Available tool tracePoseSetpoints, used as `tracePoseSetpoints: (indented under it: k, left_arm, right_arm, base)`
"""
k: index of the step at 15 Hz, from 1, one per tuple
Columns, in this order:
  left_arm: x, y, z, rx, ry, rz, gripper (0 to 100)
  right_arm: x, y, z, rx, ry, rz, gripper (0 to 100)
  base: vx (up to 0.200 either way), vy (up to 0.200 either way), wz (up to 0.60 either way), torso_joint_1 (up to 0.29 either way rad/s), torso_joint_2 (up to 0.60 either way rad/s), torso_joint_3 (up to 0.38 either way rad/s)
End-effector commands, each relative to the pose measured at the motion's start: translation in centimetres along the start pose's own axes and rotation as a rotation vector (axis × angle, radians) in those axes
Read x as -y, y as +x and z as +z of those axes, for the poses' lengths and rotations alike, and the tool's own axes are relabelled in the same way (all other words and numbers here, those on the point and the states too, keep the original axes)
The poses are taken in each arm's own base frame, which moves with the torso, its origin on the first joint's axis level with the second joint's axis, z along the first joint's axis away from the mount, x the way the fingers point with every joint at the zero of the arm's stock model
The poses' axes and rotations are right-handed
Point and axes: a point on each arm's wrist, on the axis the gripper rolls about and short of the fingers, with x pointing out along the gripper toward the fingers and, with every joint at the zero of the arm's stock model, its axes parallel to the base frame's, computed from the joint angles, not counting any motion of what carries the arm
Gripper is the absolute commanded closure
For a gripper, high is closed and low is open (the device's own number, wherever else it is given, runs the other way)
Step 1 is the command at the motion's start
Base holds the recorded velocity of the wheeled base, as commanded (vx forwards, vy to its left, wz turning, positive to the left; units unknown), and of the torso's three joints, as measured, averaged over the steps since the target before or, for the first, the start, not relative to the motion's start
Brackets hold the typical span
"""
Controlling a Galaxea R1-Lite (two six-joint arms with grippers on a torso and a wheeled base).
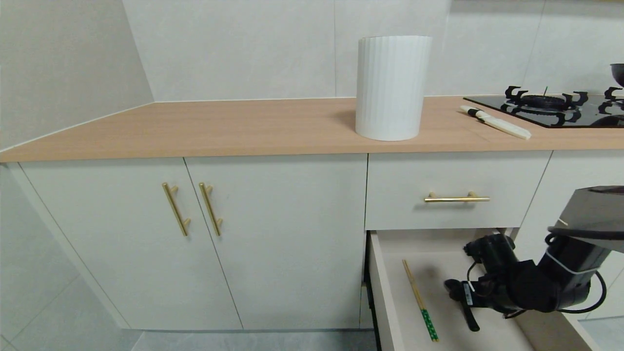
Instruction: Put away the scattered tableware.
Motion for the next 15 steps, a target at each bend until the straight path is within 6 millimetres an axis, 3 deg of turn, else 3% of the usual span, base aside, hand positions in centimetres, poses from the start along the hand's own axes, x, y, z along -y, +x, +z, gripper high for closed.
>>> tracePoseSetpoints:
  k: [1,8,11,15]
  left_arm:
    - [0.0,0.0,0.0,-0.001,0.0,0.0,0]
    - [0.0,0.0,0.0,-0.001,0.0,0.0,0]
    - [0.0,0.0,0.0,-0.001,0.0,0.001,0]
    - [0.0,0.0,0.0,-0.001,-0.003,0.0,0]
  right_arm:
    - [0.7,-6.0,1.4,0.125,-0.001,0.032,0]
    - [2.5,-18.2,-1.3,0.18,-0.099,0.179,0]
    - [2.4,-20.2,-1.9,0.207,-0.145,0.204,0]
    - [2.2,-20.7,-2.5,0.19,-0.175,0.214,0]
  base:
    - [0.0,0.0,0.0,0.0,0.0,0.0]
    - [0.0,0.0,0.0,0.0,0.0,0.0]
    - [0.0,0.0,0.0,0.0,0.0,0.0]
    - [0.0,0.0,0.0,0.0,0.0,0.0]
